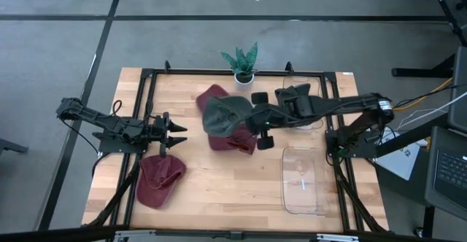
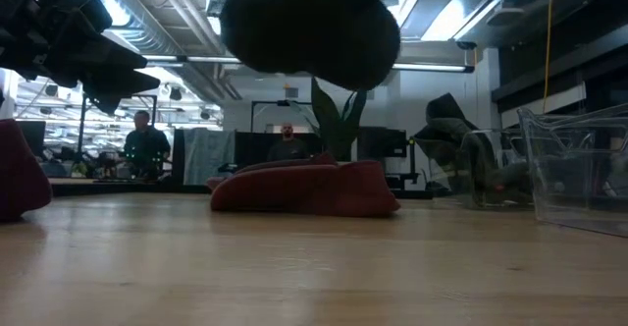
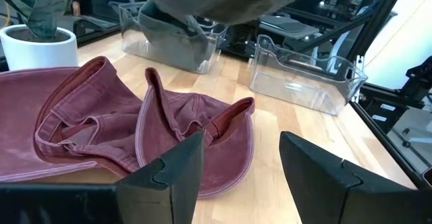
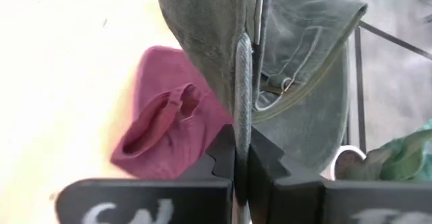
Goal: Pick & Place hat
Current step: Put the black cap into the top transparent bin
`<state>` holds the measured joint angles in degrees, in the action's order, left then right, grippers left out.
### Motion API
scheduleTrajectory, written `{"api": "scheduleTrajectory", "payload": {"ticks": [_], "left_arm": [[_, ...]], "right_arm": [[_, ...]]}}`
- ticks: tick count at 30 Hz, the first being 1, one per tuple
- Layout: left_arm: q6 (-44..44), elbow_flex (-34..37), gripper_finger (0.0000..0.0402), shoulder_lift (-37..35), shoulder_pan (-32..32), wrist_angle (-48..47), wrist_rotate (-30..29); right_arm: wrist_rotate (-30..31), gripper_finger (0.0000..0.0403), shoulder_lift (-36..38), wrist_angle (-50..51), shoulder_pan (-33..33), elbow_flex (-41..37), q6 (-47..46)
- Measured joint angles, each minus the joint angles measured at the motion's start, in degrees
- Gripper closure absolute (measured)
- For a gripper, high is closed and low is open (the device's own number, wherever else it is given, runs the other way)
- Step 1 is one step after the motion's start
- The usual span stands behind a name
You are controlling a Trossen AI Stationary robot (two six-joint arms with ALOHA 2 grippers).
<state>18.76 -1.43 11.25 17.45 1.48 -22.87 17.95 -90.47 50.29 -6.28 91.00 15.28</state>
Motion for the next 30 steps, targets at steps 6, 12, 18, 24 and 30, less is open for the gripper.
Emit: {"api": "scheduleTrajectory", "payload": {"ticks": [6, 12, 18, 24, 30], "left_arm": [[0.0, 0.0, 0.0211, 0.0, 0.0, 0.0, 0.0], [0.0, 0.0, 0.0210, 0.0, 0.0, 0.0, 0.0], [0.0, 0.0, 0.0212, 0.0, 0.0, 0.0, 0.0], [0.0, 0.0, 0.0210, 0.0, 0.0, 0.0, 0.0], [0.0, 0.0, 0.0211, 0.0, 0.0, 0.0, 0.0]], "right_arm": [[-0.1, 0.0390, 4.3, -2.3, -2.7, -7.6, 0.1], [-0.3, 0.0390, 10.5, -8.2, -5.5, -19.8, 0.4], [-0.2, 0.0390, 15.7, -12.0, -6.8, -31.4, 0.4], [-0.1, 0.0389, 18.2, -19.8, -6.9, -41.9, 0.4], [-1.8, 0.0389, 18.3, -28.9, -6.9, -48.9, 0.2]]}}
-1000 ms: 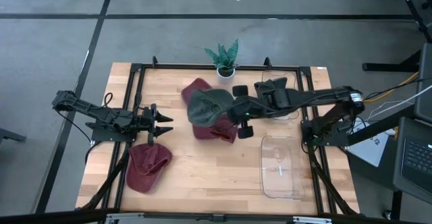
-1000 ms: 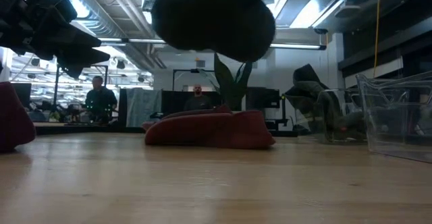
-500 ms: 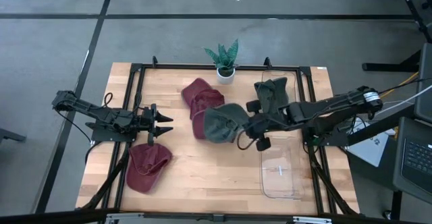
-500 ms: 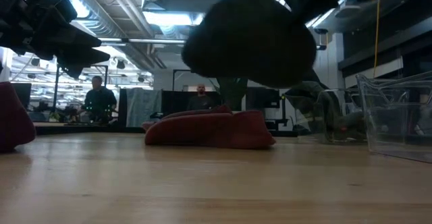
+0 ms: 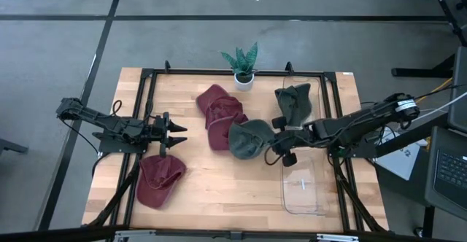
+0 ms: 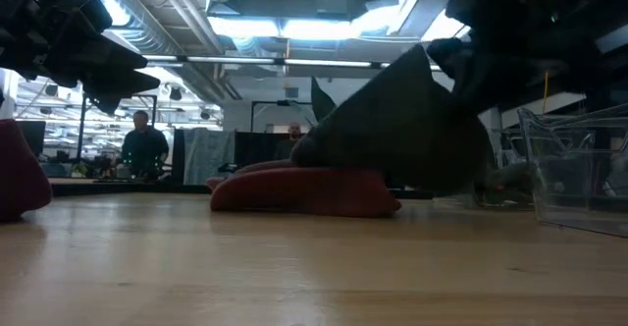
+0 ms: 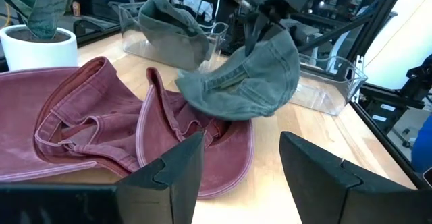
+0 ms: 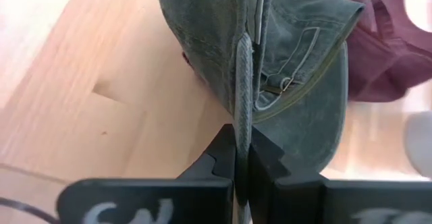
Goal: Pick & Place hat
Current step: Put the black cap into the top transparent bin
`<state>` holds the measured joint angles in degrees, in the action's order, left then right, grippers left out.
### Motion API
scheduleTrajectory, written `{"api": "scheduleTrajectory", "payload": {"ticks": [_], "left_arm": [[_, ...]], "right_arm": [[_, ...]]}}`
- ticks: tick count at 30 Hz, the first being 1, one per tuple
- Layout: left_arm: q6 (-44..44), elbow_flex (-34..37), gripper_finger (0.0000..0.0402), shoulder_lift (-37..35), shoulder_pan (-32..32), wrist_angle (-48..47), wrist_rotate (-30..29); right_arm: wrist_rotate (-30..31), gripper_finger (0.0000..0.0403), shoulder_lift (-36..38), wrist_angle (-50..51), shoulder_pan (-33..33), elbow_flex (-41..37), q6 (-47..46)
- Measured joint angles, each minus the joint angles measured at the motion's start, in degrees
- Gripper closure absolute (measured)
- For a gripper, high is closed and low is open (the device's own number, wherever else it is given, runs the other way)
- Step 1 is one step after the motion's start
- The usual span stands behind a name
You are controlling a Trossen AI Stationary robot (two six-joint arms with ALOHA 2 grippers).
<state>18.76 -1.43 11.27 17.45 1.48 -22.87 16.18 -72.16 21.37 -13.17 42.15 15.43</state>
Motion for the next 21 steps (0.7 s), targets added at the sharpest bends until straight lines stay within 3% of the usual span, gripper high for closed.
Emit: {"api": "scheduleTrajectory", "payload": {"ticks": [12, 21], "left_arm": [[0.0, 0.0, 0.0210, 0.0, 0.0, 0.0, 0.0], [0.0, 0.0, 0.0211, 0.0, 0.0, 0.0, 0.0]], "right_arm": [[-1.0, 0.0389, 0.0, -13.4, 0.0, -7.0, -0.5], [-4.1, 0.0384, -0.7, -15.0, -0.2, -7.7, -4.0]]}}
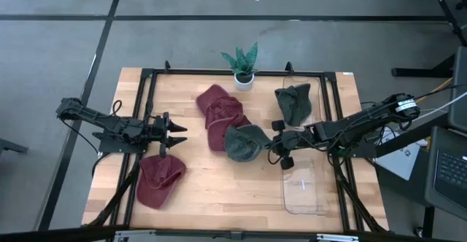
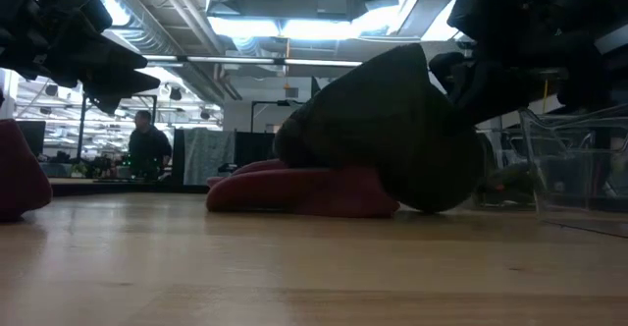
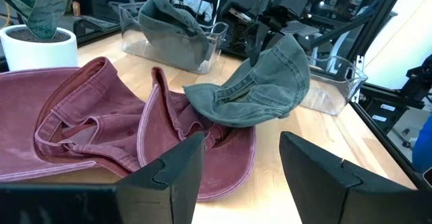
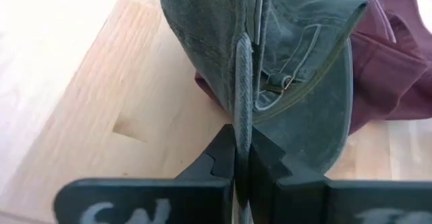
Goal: Pick & Place hat
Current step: Put the black cap into the top transparent bin
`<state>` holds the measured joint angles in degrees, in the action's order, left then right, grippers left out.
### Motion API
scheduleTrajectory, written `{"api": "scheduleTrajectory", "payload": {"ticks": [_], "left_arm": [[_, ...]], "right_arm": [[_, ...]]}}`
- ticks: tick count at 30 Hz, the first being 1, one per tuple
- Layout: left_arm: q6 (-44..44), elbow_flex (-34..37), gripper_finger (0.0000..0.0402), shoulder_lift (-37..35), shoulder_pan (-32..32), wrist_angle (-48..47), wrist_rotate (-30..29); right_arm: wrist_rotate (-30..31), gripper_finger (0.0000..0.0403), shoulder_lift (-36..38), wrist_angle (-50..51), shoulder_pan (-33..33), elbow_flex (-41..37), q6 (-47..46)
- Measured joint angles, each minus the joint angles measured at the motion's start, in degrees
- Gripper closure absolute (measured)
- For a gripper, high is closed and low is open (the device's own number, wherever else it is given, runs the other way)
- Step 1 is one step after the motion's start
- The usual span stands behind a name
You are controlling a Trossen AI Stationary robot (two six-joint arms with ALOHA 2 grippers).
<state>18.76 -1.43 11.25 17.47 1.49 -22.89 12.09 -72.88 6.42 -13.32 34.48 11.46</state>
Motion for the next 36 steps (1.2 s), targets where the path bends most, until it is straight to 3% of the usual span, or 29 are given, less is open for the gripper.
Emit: {"api": "scheduleTrajectory", "payload": {"ticks": [15, 24, 29, 36], "left_arm": [[0.0, 0.0, 0.0211, 0.0, 0.0, 0.0, 0.0], [0.0, 0.0, 0.0210, 0.0, 0.0, 0.0, 0.0], [0.0, 0.0, 0.0212, 0.0, 0.0, 0.0, 0.0], [0.0, 0.0, 0.0212, 0.0, 0.0, 0.0, 0.0]], "right_arm": [[0.5, 0.0384, -0.3, 3.3, 0.0, 5.1, -0.9], [15.4, 0.0386, -0.3, 2.7, 0.1, 13.2, 7.8], [14.7, 0.0387, -3.4, 2.6, 0.0, 14.1, 7.4], [11.7, 0.0388, -13.2, 0.4, 0.0, 13.9, 6.8]]}}
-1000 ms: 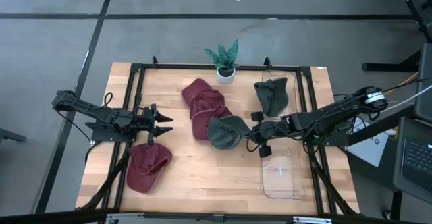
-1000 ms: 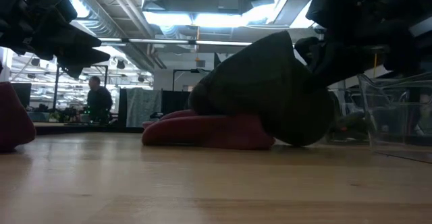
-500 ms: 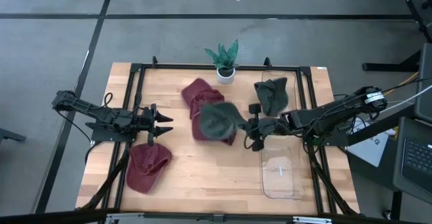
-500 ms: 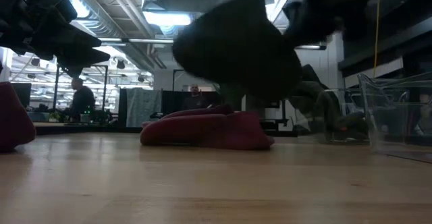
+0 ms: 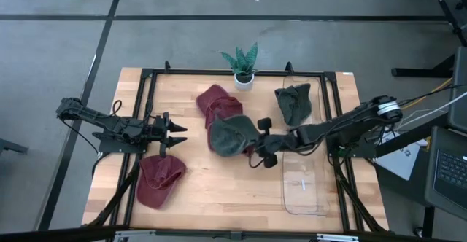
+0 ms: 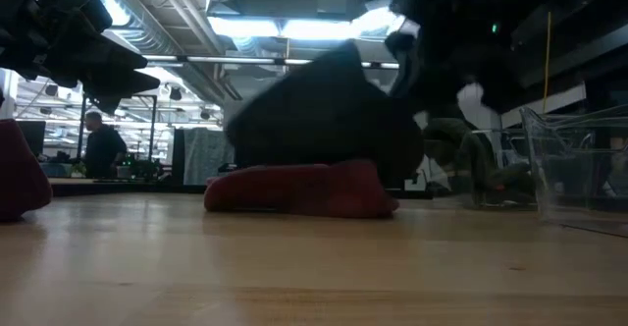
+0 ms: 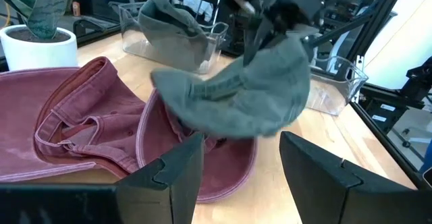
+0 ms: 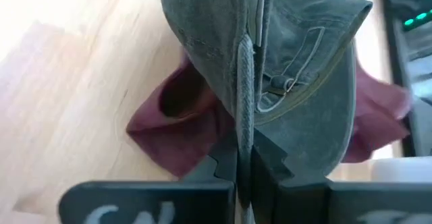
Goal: Pick & Place hat
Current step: Put the black cap into the top transparent bin
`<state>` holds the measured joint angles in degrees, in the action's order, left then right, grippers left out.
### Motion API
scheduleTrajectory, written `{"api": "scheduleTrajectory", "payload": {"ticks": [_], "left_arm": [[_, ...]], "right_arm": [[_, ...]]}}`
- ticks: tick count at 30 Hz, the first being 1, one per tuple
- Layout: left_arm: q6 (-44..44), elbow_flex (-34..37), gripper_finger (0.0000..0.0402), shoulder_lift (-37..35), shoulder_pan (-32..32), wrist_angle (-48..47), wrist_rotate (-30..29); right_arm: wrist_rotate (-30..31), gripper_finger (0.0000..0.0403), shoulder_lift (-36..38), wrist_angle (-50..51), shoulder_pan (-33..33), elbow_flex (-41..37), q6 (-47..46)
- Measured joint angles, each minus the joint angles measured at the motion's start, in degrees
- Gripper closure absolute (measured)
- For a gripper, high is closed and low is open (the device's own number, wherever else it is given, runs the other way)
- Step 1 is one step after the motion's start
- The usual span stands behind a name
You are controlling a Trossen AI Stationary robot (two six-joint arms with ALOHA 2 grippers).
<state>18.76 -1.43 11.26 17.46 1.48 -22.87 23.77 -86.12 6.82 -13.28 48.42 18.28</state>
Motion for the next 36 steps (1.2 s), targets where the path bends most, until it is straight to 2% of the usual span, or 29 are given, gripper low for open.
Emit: {"api": "scheduleTrajectory", "payload": {"ticks": [7, 15, 21, 25, 31, 36], "left_arm": [[0.0, 0.0, 0.0210, 0.0, 0.0, 0.0, 0.0], [0.0, 0.0, 0.0210, 0.0, 0.0, 0.0, 0.0], [0.0, 0.0, 0.0212, 0.0, 0.0, 0.0, 0.0], [0.0, 0.0, 0.0210, 0.0, 0.0, 0.0, 0.0], [0.0, 0.0, 0.0212, 0.0, 0.0, 0.0, 0.0], [0.0, 0.0, 0.0210, 0.0, 0.0, 0.0, 0.0]], "right_arm": [[-4.4, 0.0376, -6.2, -1.5, -0.7, 0.0, 0.3], [-6.6, 0.0315, -6.3, 0.5, -1.6, 0.0, -0.5], [-7.1, 0.0249, -4.0, 1.7, -1.6, 0.0, -7.4], [-7.4, 0.0215, -0.5, 3.4, -1.6, 0.1, -15.2], [-12.8, 0.0203, 3.6, 7.1, -1.6, 2.9, -22.9], [-14.7, 0.0203, 3.6, 11.2, -2.5, 10.2, -27.2]]}}
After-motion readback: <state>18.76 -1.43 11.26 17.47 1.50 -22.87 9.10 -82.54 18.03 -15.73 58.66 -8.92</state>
